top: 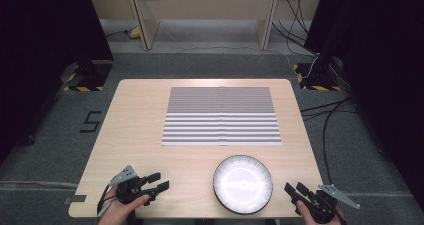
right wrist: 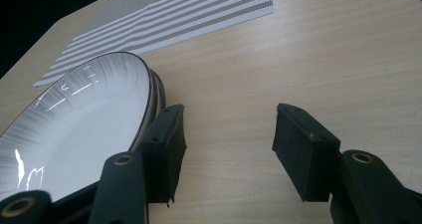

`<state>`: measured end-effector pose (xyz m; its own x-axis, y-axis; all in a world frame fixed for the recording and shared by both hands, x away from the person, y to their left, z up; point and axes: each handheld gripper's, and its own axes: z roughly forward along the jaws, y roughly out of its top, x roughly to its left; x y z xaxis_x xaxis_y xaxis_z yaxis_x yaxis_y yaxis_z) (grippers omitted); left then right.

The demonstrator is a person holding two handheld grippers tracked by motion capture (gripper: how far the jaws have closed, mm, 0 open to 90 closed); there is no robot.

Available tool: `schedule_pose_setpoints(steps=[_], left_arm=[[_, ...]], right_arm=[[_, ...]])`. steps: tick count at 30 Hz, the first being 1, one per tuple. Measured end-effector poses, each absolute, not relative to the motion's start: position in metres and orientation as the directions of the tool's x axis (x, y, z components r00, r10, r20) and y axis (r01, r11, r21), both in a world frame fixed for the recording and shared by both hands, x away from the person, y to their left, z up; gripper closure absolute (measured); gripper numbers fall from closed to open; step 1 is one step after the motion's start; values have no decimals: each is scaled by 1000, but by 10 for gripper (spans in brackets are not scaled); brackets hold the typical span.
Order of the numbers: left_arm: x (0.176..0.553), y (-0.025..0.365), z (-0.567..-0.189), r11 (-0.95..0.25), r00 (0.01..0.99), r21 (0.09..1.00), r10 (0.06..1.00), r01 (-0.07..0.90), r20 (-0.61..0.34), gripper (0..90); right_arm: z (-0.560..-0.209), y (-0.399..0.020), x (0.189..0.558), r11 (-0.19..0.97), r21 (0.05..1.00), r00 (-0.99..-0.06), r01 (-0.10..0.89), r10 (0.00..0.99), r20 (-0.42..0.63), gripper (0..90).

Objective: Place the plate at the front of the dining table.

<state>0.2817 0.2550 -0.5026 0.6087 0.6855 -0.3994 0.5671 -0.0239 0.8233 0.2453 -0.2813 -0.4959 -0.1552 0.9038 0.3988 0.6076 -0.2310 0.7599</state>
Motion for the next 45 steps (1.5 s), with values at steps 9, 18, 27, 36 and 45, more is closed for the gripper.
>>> schedule_pose_setpoints(steps=[9, 18, 27, 36, 45], left_arm=[[282, 247, -497, -46, 632, 824, 667, 564, -395, 431], [287, 221, -486, -90, 680, 822, 615, 563, -399, 434], [297, 196, -483, -146, 711, 810, 583, 568, -393, 435], [313, 177, -469, -201, 741, 805, 557, 558, -375, 439], [318, 161, -468, -225, 747, 797, 553, 560, -369, 442]], right_arm=[[-493, -274, 247, -241, 751, -158, 614, 896, 416, 493], [-476, -258, 253, -188, 763, -221, 619, 890, 399, 549], [-474, -246, 263, -157, 740, -250, 653, 878, 407, 587], [-475, -236, 271, -122, 714, -260, 689, 878, 401, 635], [-479, -233, 276, -106, 708, -262, 699, 882, 391, 638]])
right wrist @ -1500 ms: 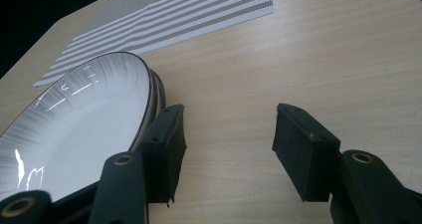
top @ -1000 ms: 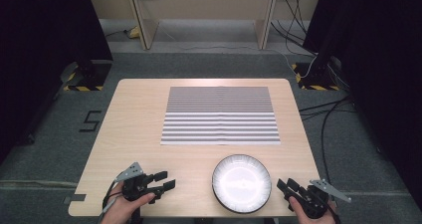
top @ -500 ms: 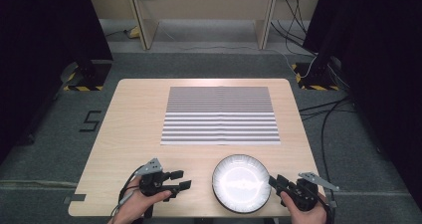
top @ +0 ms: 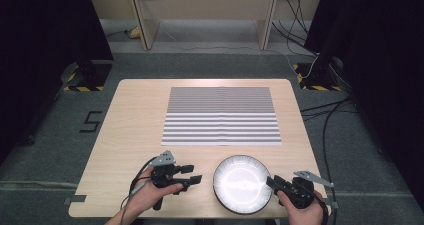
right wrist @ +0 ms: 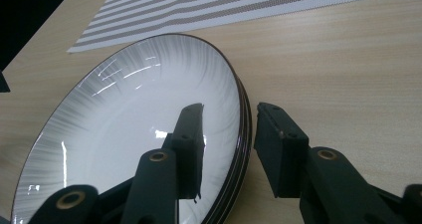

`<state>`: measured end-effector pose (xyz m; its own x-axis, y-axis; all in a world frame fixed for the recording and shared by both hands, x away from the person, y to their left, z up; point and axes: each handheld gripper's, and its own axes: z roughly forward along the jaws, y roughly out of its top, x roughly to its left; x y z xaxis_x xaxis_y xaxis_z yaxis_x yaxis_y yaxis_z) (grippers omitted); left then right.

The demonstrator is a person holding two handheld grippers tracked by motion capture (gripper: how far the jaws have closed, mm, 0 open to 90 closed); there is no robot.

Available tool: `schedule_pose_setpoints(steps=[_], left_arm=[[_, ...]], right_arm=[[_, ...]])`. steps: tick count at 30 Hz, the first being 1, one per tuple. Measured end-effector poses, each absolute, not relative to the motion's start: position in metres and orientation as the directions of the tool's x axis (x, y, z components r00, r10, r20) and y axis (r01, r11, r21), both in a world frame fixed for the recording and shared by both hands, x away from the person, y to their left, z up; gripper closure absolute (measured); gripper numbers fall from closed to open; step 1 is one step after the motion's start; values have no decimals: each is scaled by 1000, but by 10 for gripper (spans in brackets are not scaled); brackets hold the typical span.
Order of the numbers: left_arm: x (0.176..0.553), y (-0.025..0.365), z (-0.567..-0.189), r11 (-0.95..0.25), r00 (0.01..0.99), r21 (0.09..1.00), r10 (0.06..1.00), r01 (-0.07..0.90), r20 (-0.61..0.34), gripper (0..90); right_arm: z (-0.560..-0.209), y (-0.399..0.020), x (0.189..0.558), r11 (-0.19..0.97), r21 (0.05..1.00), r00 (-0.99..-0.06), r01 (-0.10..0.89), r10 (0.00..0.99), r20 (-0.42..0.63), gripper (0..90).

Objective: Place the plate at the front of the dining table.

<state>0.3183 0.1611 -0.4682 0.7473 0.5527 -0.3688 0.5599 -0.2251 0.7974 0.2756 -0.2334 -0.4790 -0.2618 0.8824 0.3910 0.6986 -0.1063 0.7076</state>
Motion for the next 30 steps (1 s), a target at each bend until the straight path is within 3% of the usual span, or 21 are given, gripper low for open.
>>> schedule_pose_setpoints(steps=[15, 30], left_arm=[[321, 118, -482, -262, 744, 754, 527, 602, -411, 445], [319, 114, -488, -277, 734, 731, 528, 624, -427, 472]], right_arm=[[-479, -233, 280, -111, 677, -237, 728, 885, 400, 682], [-480, -233, 281, -86, 638, -239, 765, 883, 404, 764]])
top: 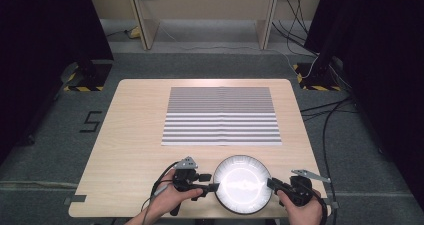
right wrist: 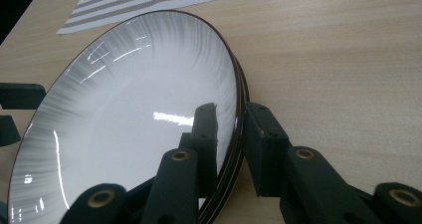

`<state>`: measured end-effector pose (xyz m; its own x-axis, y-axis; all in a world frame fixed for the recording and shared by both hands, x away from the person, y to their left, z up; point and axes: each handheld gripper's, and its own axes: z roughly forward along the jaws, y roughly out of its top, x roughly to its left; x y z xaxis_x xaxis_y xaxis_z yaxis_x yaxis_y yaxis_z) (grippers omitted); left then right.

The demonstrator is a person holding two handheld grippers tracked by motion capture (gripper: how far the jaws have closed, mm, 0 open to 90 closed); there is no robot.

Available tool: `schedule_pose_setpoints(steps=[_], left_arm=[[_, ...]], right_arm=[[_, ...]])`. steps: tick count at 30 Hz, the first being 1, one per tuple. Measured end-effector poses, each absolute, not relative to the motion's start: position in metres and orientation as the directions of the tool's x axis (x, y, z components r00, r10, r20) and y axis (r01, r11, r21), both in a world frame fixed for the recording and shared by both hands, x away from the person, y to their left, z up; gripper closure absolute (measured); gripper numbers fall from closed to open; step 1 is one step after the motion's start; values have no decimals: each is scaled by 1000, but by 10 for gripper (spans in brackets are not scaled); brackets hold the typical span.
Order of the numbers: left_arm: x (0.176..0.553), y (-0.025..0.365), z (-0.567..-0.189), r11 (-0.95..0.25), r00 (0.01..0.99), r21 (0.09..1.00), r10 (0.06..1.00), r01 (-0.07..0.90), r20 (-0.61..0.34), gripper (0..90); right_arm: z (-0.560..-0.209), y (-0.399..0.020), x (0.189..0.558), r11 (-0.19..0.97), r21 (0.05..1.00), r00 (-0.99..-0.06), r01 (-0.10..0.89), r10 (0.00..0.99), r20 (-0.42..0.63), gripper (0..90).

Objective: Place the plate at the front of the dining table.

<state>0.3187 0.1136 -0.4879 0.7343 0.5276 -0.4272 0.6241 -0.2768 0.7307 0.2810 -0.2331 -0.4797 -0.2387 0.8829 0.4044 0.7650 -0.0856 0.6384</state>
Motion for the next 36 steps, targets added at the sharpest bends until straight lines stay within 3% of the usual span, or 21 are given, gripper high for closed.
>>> schedule_pose_setpoints(steps=[14, 26, 36], left_arm=[[318, 110, -489, -299, 718, 695, 535, 654, -445, 573], [321, 111, -488, -287, 688, 667, 551, 688, -472, 619], [325, 112, -490, -276, 677, 661, 555, 698, -483, 643]], right_arm=[[-473, -229, 284, -82, 589, -188, 804, 904, 383, 814], [-461, -224, 281, -43, 611, -199, 790, 925, 323, 866], [-469, -230, 285, -169, 563, -136, 809, 878, 460, 874]])
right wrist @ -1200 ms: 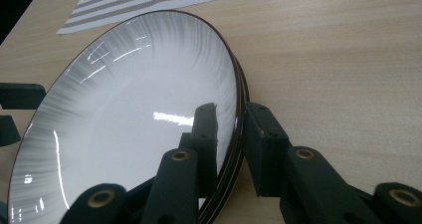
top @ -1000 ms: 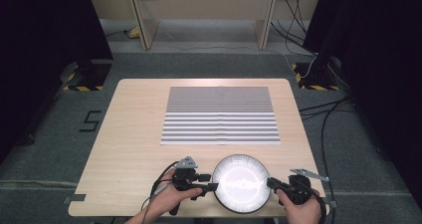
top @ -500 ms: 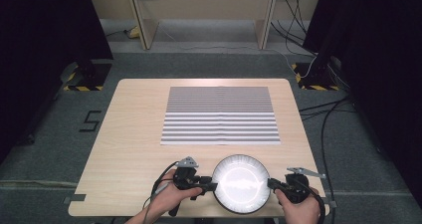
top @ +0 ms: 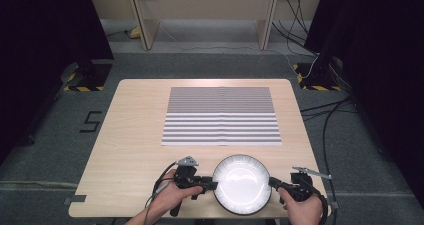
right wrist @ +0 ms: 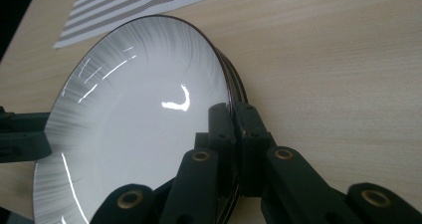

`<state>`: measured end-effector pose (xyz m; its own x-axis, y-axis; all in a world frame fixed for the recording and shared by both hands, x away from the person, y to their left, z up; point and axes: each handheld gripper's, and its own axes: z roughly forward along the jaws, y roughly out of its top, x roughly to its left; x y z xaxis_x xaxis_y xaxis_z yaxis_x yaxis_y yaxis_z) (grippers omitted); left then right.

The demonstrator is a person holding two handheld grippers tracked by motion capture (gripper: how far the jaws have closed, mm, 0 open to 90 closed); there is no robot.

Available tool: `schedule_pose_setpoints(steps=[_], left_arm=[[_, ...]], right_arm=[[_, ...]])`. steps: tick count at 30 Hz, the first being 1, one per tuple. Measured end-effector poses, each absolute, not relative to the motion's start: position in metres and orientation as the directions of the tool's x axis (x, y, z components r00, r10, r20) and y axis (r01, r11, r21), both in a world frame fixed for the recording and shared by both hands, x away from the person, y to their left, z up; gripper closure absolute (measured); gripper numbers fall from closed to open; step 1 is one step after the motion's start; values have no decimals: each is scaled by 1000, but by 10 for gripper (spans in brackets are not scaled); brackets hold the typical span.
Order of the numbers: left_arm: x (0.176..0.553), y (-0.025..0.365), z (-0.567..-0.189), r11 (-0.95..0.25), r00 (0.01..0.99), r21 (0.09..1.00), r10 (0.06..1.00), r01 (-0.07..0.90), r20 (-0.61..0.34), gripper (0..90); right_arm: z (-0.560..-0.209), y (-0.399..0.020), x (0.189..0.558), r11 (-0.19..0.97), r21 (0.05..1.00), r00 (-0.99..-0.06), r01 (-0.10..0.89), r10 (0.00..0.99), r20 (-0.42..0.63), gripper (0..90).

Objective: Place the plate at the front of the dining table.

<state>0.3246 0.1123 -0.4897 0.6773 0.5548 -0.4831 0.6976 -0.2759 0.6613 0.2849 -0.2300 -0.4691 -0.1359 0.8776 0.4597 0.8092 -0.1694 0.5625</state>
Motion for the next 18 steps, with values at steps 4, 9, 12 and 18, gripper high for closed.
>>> schedule_pose_setpoints(steps=[4, 9, 12, 18], left_arm=[[325, 113, -490, -261, 667, 658, 559, 706, -493, 646], [327, 114, -492, -241, 654, 653, 556, 718, -513, 661], [328, 115, -492, -235, 648, 649, 555, 723, -522, 661], [333, 115, -492, -238, 648, 644, 548, 727, -529, 665]], right_arm=[[-469, -230, 288, -167, 551, -140, 818, 871, 471, 871], [-472, -229, 294, -180, 539, -141, 823, 854, 500, 856], [-474, -230, 297, -202, 527, -133, 825, 838, 530, 843], [-476, -233, 299, -223, 508, -133, 832, 808, 573, 791]])
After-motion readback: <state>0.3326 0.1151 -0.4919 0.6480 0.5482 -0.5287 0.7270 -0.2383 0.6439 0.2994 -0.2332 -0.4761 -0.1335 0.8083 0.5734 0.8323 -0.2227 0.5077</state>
